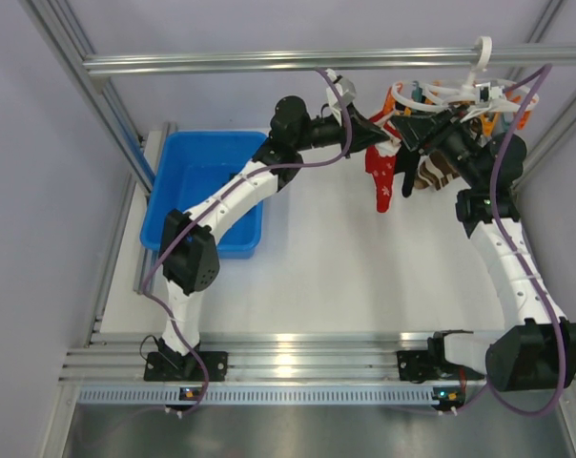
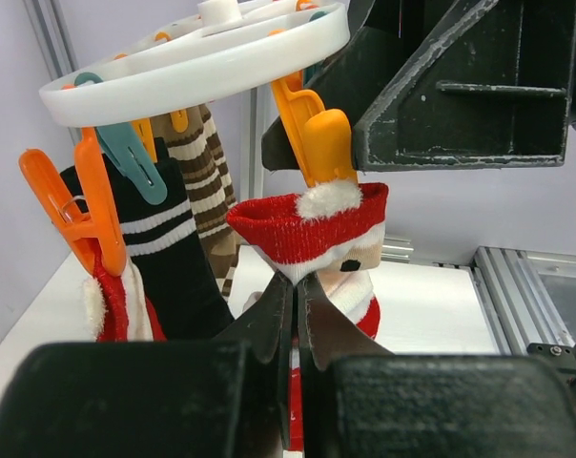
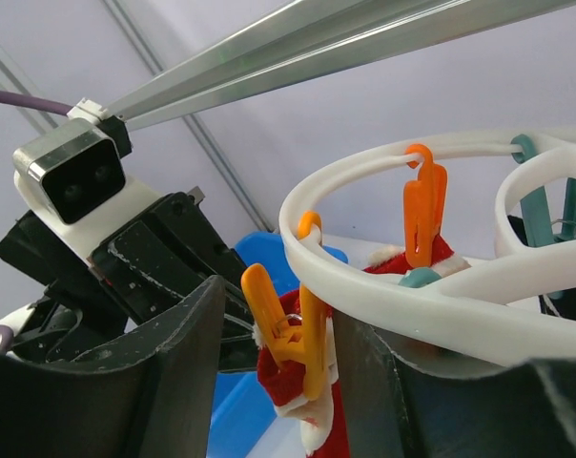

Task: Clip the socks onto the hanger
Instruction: Clamp the sock onto the hanger, then open the clamp at the hanger.

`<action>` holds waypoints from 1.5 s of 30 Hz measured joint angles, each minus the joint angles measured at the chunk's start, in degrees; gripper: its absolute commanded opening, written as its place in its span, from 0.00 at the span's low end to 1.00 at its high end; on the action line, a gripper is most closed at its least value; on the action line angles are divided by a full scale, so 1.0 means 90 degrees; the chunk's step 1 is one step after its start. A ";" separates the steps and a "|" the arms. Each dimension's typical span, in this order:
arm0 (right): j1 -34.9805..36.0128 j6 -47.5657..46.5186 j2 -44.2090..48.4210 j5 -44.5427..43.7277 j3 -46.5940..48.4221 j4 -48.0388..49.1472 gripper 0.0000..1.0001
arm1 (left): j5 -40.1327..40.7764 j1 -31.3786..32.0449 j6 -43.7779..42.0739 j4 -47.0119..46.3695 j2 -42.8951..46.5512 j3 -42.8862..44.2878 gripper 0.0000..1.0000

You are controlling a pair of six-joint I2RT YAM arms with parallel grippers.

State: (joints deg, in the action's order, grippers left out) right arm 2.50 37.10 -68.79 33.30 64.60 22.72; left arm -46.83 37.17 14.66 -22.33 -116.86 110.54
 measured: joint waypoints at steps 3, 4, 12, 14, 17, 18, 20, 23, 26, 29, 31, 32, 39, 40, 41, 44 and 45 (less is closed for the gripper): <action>0.0000 -0.0002 0.0002 0.0029 0.0002 -0.0012 0.48 | 0.0049 0.0000 -0.0046 0.0058 0.0000 0.0000 0.00; 0.0000 -0.0005 0.0005 0.0032 0.0002 -0.0032 0.48 | 0.0092 0.0000 -0.0066 0.0095 0.0000 0.0000 0.00; -0.0002 -0.0199 0.0369 0.0095 -0.0017 -0.0600 0.49 | 0.0600 -0.0075 -0.0112 0.0600 0.0000 0.0017 0.00; -0.0005 -0.0248 0.0576 0.0141 -0.0061 -0.0799 0.49 | 0.0729 -0.0117 -0.0112 0.0699 0.0000 0.0051 0.00; -0.0005 -0.0347 0.0954 0.0233 -0.0182 -0.1030 0.48 | 0.0901 -0.0192 -0.0104 0.0840 -0.0005 0.0090 0.00; -0.0005 -0.0403 0.1095 0.0274 -0.0233 -0.1144 0.48 | 0.0937 -0.0211 -0.0100 0.0862 -0.0005 0.0102 0.00; -0.0005 -0.0469 0.1273 0.0352 -0.0306 -0.1292 0.48 | 0.1005 -0.0238 -0.0090 0.0896 -0.0005 0.0143 0.00; -0.0005 -0.0588 0.1481 0.0508 -0.0427 -0.1545 0.48 | 0.1088 -0.0257 -0.0090 0.0959 -0.0010 0.0192 0.00; -0.0005 -0.0682 0.1613 0.0670 -0.0471 -0.1787 0.48 | 0.1185 -0.0257 -0.0073 0.1003 -0.0068 0.0277 0.18; -0.0007 -0.0746 0.1744 0.0797 -0.0464 -0.1928 0.49 | 0.1180 -0.0255 -0.0063 0.0984 -0.0134 0.0357 0.36; -0.0041 -0.0770 0.1802 0.0821 -0.0413 -0.2059 0.50 | 0.1137 -0.0250 -0.0017 0.0957 -0.0148 0.0362 0.36; -0.0068 -0.0780 0.1809 0.0826 -0.0338 -0.2118 0.50 | 0.1115 -0.0253 0.0012 0.0940 -0.0151 0.0359 0.37; -0.0721 -0.0984 0.1600 0.0687 0.0765 -0.2378 0.49 | 0.1030 -0.0277 0.0287 0.0573 0.0017 -0.0117 0.49; -0.0835 -0.1008 0.1559 0.0656 0.0935 -0.2375 0.49 | 0.1037 -0.0294 0.0342 0.0546 0.0112 -0.0321 0.51; -0.0937 -0.1015 0.1540 0.0619 0.1073 -0.2373 0.49 | 0.1044 -0.0318 0.0374 0.0527 0.0221 -0.0532 0.52; -0.1127 -0.1078 0.1547 0.0481 0.1260 -0.2378 0.48 | 0.1047 -0.0372 0.0415 0.0551 0.0503 -0.0952 0.54; -0.1139 -0.1129 0.1547 0.0425 0.1290 -0.2397 0.48 | 0.1047 -0.0381 0.0413 0.0549 0.0607 -0.1064 0.54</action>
State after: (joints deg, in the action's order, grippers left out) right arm -7.75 26.94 -54.87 37.12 76.20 1.15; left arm -37.41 33.74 18.37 -17.39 -111.39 100.97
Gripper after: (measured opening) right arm 0.485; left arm 0.536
